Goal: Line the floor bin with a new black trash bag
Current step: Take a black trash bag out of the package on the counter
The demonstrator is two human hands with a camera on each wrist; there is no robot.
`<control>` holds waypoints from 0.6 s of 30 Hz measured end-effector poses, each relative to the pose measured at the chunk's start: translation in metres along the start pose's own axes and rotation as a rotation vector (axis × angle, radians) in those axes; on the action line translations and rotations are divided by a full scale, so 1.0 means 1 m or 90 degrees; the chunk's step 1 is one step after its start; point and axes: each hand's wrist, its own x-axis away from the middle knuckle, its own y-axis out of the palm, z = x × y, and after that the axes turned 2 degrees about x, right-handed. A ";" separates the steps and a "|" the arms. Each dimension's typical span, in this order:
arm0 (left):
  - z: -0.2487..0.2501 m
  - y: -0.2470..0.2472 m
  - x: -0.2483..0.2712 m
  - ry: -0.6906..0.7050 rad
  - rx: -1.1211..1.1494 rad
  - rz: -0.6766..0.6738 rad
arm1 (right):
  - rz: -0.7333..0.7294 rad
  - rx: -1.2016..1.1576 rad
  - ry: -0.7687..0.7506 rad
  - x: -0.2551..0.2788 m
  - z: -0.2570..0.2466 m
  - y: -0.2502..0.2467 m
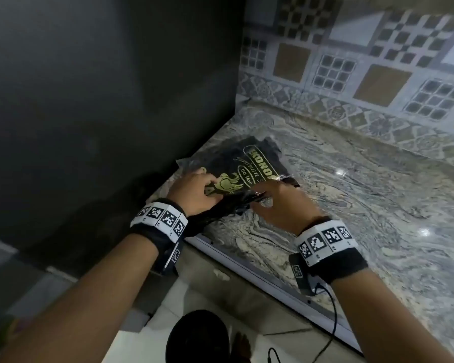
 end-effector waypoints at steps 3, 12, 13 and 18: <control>0.000 0.006 -0.010 -0.005 -0.033 0.037 | -0.006 -0.004 -0.013 -0.011 0.012 0.010; -0.008 -0.006 -0.020 0.003 0.065 0.138 | -0.002 0.091 -0.150 -0.030 -0.006 0.046; -0.008 -0.009 -0.020 0.002 0.074 0.140 | -0.010 0.112 -0.166 -0.032 -0.012 0.054; -0.010 -0.018 -0.020 -0.006 0.095 0.160 | -0.045 0.202 -0.164 -0.052 -0.025 0.081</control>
